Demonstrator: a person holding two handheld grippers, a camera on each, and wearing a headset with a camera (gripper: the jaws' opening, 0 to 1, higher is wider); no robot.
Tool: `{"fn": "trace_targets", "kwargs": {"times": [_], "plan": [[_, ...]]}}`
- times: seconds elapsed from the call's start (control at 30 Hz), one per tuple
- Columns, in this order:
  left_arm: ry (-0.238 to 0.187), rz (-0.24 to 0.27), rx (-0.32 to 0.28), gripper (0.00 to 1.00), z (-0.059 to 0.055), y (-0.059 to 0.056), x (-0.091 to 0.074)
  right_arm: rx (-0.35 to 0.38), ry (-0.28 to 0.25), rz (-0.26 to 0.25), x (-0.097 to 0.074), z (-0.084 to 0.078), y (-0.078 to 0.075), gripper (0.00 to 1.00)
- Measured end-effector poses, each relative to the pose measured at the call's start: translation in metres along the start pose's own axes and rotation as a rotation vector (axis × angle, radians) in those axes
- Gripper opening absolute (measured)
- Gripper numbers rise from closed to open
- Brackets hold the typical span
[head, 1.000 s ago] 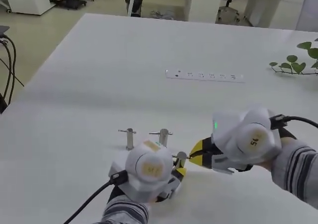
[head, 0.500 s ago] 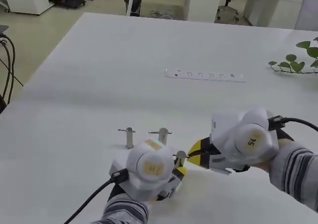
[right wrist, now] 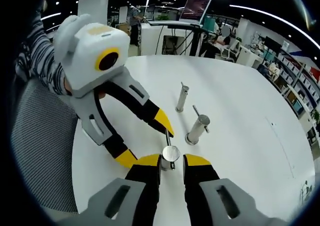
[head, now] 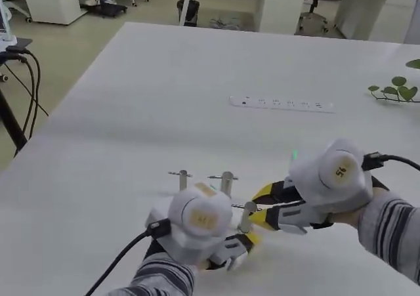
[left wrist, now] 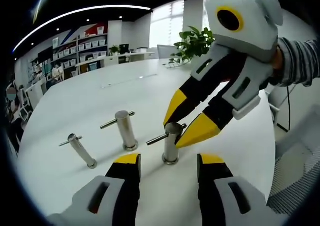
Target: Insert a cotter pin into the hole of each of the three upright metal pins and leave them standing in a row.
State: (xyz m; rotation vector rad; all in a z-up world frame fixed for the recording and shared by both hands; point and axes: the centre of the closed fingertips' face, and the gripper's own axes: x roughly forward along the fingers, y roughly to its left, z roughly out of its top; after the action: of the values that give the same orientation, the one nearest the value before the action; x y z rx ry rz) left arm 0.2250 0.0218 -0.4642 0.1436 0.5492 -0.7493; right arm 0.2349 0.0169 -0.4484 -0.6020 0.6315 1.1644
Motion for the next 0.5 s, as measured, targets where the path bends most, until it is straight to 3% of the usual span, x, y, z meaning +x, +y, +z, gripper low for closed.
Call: {"fn": "trace_targets", "kwargs": {"times": [0.27, 0.5], "plan": [[0.004, 0.006, -0.019, 0.48, 0.001, 0.002, -0.012, 0.055, -0.009, 0.029, 0.009, -0.001, 0.002, 0.1], [-0.002, 0.025, -0.038, 0.5, 0.002, 0.008, -0.022, 0.06, -0.012, 0.042, 0.009, -0.001, 0.002, 0.09]]}}
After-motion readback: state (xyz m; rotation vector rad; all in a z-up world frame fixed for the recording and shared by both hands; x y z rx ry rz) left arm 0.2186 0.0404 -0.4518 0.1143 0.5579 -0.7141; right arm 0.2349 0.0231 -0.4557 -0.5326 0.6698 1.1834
